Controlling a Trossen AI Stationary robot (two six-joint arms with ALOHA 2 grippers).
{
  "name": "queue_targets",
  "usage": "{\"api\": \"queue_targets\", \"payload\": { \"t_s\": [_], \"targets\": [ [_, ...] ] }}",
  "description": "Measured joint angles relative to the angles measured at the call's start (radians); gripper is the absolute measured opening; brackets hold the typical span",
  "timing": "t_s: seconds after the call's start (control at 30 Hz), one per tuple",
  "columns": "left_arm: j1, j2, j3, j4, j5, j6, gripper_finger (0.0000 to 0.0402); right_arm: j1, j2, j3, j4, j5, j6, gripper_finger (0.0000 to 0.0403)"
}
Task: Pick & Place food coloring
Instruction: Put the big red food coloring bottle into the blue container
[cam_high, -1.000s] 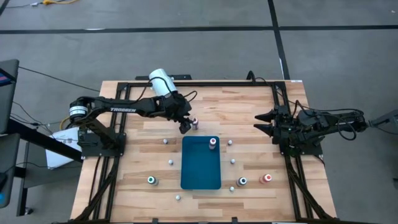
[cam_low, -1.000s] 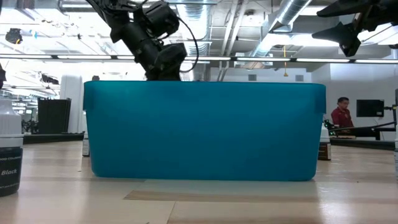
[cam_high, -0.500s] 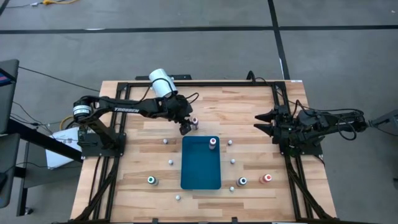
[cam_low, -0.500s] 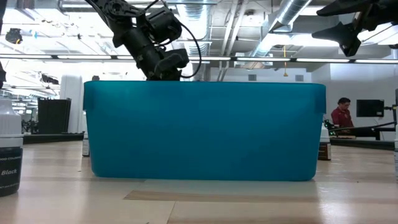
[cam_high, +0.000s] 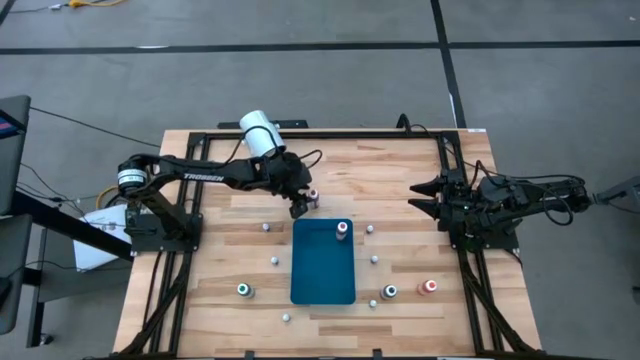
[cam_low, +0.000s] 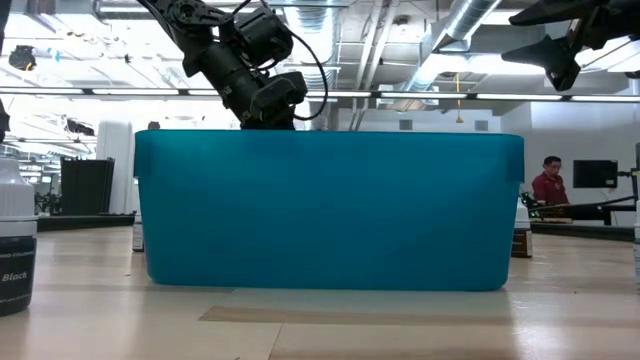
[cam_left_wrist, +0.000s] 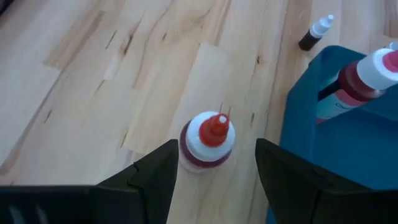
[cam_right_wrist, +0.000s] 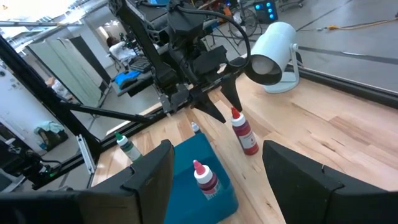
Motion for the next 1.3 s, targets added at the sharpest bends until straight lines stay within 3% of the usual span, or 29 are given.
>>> {"api": "queue_targets", "payload": {
  "t_s": [1.07,1.3],
  "targets": [
    [-0.001,0.083,0.0,0.08,-0.028,-0.008,0.0205,-0.001,0.001,-0.001,0.001,0.001,0.008,0.0235],
    [-0.001,0.083,0.0,0.081,-0.034,-0.009,0.0156,-0.001,0.002,-0.001,0.001,0.001,0.008,0.0235]
  ]
}}
